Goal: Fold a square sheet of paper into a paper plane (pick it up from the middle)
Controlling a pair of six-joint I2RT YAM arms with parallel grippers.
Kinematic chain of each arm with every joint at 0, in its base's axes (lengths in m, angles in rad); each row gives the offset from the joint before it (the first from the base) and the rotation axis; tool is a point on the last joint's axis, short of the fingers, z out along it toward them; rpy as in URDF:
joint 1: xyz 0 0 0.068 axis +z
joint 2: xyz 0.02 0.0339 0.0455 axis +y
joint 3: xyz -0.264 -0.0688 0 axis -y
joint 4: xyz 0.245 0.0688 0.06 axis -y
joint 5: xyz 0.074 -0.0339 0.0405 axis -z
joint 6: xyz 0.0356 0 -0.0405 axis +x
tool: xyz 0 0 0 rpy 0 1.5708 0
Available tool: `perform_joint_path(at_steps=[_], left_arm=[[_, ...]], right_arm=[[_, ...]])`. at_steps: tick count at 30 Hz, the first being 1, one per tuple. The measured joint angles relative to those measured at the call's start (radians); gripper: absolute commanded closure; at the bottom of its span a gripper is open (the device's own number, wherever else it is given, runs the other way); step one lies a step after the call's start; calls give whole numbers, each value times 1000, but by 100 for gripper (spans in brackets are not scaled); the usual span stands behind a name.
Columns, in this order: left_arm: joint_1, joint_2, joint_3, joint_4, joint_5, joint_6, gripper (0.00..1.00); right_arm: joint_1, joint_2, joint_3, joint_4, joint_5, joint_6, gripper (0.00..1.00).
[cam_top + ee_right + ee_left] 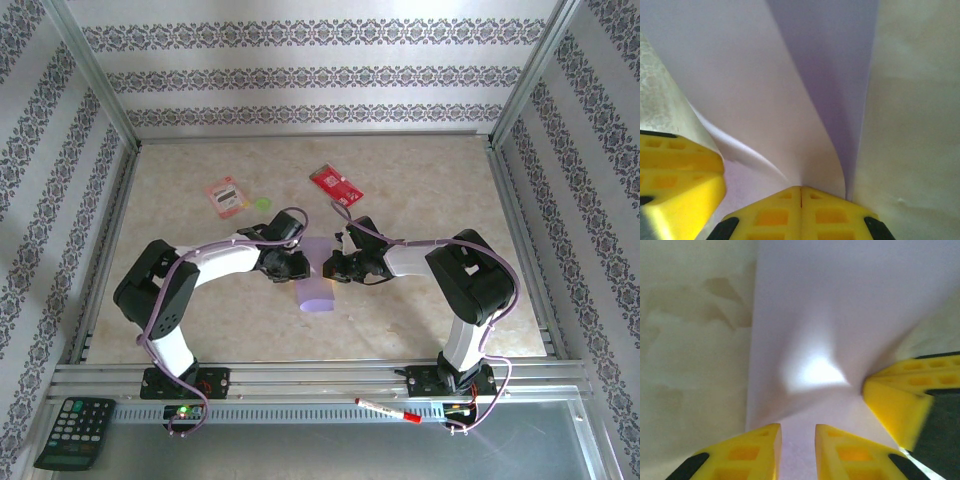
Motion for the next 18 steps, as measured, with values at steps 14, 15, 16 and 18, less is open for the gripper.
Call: perform_joint_path(at_steps=[14, 15, 16, 18], left_arm=[[92, 121, 92, 28, 10, 43, 79], [97, 130, 92, 30, 11, 45, 79], [105, 128, 92, 32, 24, 45, 79], [111, 122, 92, 37, 22, 47, 78]], right_arm=[[0, 0, 0, -2, 0, 0, 100], [0, 0, 0, -2, 0, 0, 100], [0, 0, 0, -2, 0, 0, 100], [0, 0, 0, -2, 0, 0, 100]])
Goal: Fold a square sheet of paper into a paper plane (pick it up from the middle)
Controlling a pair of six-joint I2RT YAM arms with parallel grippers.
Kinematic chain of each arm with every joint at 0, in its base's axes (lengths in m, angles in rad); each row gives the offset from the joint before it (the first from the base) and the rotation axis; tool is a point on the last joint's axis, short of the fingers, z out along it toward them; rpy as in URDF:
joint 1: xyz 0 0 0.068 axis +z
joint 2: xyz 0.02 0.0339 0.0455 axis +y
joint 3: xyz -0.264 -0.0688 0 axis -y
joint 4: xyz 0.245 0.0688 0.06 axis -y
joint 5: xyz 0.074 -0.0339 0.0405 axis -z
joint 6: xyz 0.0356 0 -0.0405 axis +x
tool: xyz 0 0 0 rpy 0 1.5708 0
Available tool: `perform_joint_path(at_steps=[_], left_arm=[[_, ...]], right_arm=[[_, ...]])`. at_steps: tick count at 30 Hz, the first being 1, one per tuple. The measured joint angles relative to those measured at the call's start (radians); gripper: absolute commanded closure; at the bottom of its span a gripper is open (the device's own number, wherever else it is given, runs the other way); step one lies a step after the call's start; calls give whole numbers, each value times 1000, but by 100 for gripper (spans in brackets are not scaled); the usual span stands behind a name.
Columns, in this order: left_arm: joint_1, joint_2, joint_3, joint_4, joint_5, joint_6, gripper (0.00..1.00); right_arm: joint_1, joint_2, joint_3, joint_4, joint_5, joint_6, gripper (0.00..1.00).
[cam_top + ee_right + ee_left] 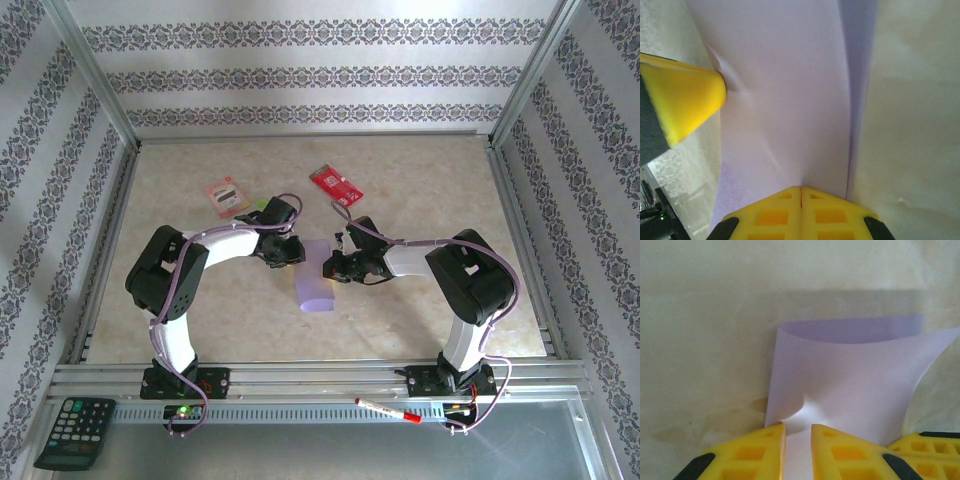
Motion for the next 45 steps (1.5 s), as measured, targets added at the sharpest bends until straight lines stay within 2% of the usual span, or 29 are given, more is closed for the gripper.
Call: perform_joint_path(at_steps=[9, 15, 20, 30, 34, 38, 41, 45], left_arm=[[6, -42, 16, 31, 72, -2, 76], [13, 11, 60, 56, 100, -2, 76], [54, 87, 61, 66, 114, 2, 77], [90, 53, 43, 81, 151, 0, 75], [78, -26, -4, 105, 172, -29, 75], [19, -110, -98, 164, 203, -87, 75], [-19, -120, -186, 225, 232, -137, 76], [-19, -107, -264, 244, 241, -157, 77]], right_arm=[[0, 0, 0, 0, 0, 0, 100], [0, 0, 0, 0, 0, 0, 100], [0, 0, 0, 0, 0, 0, 100], [0, 0, -6, 15, 1, 1, 100], [0, -2, -8, 16, 2, 1, 100], [0, -2, -10, 20, 2, 1, 100], [0, -3, -11, 23, 2, 1, 100], [0, -3, -11, 23, 2, 1, 100]])
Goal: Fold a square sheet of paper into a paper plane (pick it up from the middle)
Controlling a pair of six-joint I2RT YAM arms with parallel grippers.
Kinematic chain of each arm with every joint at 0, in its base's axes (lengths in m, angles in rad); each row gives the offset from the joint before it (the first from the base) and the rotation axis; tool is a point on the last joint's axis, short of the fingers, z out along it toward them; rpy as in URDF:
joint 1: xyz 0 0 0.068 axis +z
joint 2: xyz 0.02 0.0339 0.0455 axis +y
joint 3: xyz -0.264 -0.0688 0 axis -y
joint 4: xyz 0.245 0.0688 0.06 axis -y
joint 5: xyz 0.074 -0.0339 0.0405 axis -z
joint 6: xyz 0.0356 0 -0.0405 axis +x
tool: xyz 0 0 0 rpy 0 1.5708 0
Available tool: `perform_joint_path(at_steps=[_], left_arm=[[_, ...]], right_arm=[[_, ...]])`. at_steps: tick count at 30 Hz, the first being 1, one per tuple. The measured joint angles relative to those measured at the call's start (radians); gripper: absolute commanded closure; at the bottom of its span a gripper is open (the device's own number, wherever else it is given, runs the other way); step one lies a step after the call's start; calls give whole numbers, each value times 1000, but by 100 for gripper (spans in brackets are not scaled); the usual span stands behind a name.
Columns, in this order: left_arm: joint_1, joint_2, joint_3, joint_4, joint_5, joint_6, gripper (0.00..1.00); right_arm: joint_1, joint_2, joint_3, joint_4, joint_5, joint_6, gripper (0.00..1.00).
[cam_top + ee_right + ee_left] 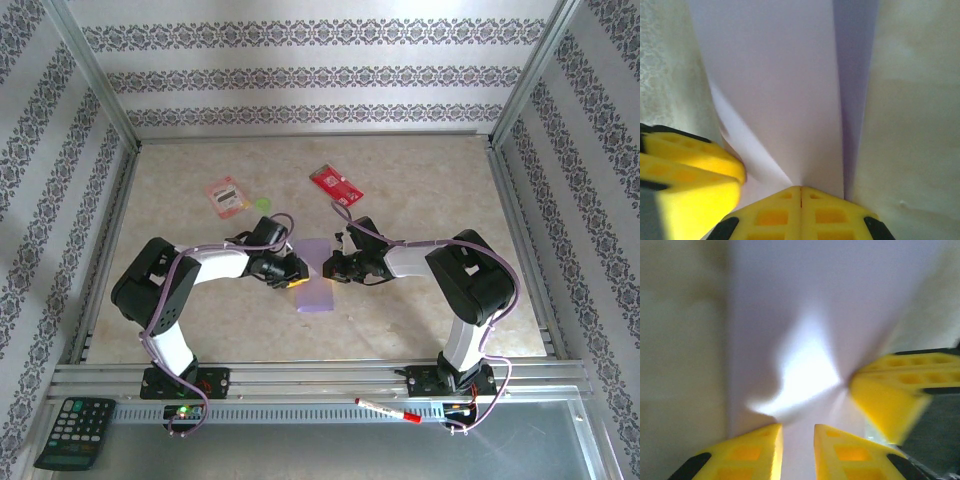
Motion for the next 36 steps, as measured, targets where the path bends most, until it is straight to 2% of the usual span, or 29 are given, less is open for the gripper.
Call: perform_joint_path(at_steps=[7, 12, 16, 22, 29, 33, 36], left_arm=[[10, -63, -35, -8, -11, -1, 74], [-37, -153, -44, 2, -14, -31, 73], [-69, -139, -52, 24, -4, -53, 74], [-72, -111, -130, 34, -16, -58, 74], [-68, -174, -132, -23, -16, -40, 69], [-88, -235, -132, -19, -13, -47, 68], [-109, -219, -135, 8, 3, -65, 69]], right_arm=[[0, -1, 0, 0, 0, 0, 100], [0, -1, 0, 0, 0, 0, 100], [0, -2, 0, 0, 1, 0, 100], [0, -2, 0, 0, 2, 0, 100], [0, -2, -3, 3, 3, 0, 100], [0, -2, -3, 4, 3, 0, 100], [0, -2, -3, 4, 3, 0, 100]])
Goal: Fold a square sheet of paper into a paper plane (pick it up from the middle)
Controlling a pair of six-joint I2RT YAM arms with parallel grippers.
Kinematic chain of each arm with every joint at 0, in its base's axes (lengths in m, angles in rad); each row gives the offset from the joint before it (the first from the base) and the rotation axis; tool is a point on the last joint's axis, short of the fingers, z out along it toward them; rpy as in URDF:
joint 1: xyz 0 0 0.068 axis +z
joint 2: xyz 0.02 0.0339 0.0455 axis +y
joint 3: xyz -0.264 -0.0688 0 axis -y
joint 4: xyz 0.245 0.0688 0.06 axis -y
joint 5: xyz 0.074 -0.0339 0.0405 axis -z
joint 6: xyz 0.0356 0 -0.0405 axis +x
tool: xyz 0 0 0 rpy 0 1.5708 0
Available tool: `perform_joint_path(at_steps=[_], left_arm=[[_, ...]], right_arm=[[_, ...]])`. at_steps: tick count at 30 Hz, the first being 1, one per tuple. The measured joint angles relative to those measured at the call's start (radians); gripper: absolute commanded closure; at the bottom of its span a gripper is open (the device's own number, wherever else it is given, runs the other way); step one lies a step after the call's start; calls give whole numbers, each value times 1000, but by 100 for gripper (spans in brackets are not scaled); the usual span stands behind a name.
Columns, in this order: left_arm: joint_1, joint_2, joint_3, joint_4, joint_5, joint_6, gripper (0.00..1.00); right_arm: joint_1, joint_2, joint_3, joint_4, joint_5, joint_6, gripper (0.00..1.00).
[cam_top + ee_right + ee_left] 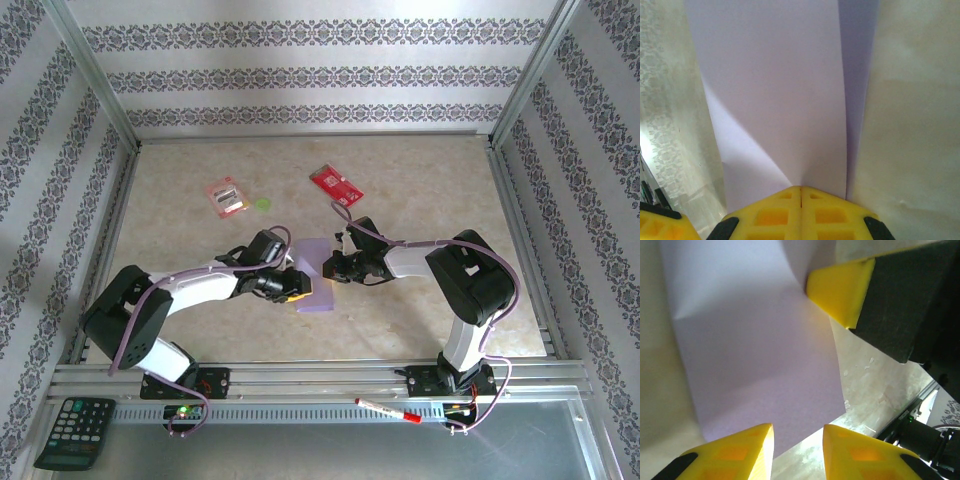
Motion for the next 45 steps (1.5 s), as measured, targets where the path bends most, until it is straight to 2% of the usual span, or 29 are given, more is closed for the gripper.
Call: perform_joint_path(at_steps=[6, 16, 24, 30, 45], left_arm=[[-2, 50, -63, 45, 3, -21, 71], [74, -51, -76, 0, 24, -16, 70], [76, 15, 44, 3, 26, -16, 85], [89, 104, 56, 4, 21, -16, 95], [132, 124, 10, 23, 31, -16, 100]], right_arm=[[0, 0, 0, 0, 0, 0, 100], [0, -2, -6, 11, 0, 0, 100], [0, -3, -11, 18, 1, 0, 100], [0, -4, -11, 19, 1, 0, 100], [0, -4, -11, 19, 4, 0, 100]])
